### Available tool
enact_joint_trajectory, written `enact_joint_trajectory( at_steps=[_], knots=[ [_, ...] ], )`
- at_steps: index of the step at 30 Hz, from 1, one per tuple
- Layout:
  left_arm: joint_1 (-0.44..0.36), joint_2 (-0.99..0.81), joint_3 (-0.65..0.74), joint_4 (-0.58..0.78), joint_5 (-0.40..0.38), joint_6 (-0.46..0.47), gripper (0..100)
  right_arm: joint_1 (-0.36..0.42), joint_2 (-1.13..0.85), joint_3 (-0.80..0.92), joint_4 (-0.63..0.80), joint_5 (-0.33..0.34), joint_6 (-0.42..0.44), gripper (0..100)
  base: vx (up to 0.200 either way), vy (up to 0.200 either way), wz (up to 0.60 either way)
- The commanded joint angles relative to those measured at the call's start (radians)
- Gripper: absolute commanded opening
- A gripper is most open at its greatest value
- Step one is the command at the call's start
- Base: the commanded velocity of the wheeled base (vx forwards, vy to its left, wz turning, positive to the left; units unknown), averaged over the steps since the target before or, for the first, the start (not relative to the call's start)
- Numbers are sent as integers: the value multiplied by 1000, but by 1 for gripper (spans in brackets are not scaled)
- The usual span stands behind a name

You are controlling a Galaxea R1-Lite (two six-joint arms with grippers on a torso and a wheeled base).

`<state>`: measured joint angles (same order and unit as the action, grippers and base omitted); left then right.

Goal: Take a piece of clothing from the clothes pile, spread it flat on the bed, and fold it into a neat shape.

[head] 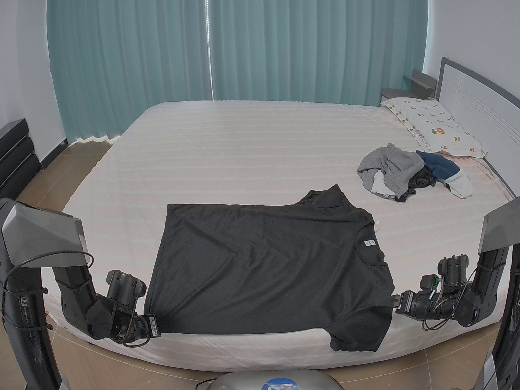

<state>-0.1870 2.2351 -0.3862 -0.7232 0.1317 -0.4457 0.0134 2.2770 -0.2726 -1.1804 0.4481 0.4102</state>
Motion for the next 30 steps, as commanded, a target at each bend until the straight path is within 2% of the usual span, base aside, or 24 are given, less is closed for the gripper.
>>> enact_joint_trajectory(
  at_steps=[1, 4, 6, 7, 20, 30],
  knots=[
    [1, 5, -5, -1, 0, -4, 0, 2, 33, 15, 1, -2, -27, 100, 0, 0, 0],
    [0, 11, -7, -1, 0, -5, 0, 3, 42, 16, 1, -20, -48, 100, 0, 0, 0],
    [0, 20, -10, -1, 0, -4, 0, 11, 67, 18, -4, -69, -79, 100, 0, 0, 0],
    [0, 23, -11, -1, -1, -4, 0, 13, 76, 21, -11, -78, -93, 0, 0, 0, 0],
    [1, 24, -11, -1, 0, -5, 0, 0, 68, 50, -42, -91, -134, 0, 0, 0, 0],
    [4, 23, -14, -1, 0, -5, 0, -30, 55, 113, -30, -97, -274, 0, 0, 0, 0]
  ],
)
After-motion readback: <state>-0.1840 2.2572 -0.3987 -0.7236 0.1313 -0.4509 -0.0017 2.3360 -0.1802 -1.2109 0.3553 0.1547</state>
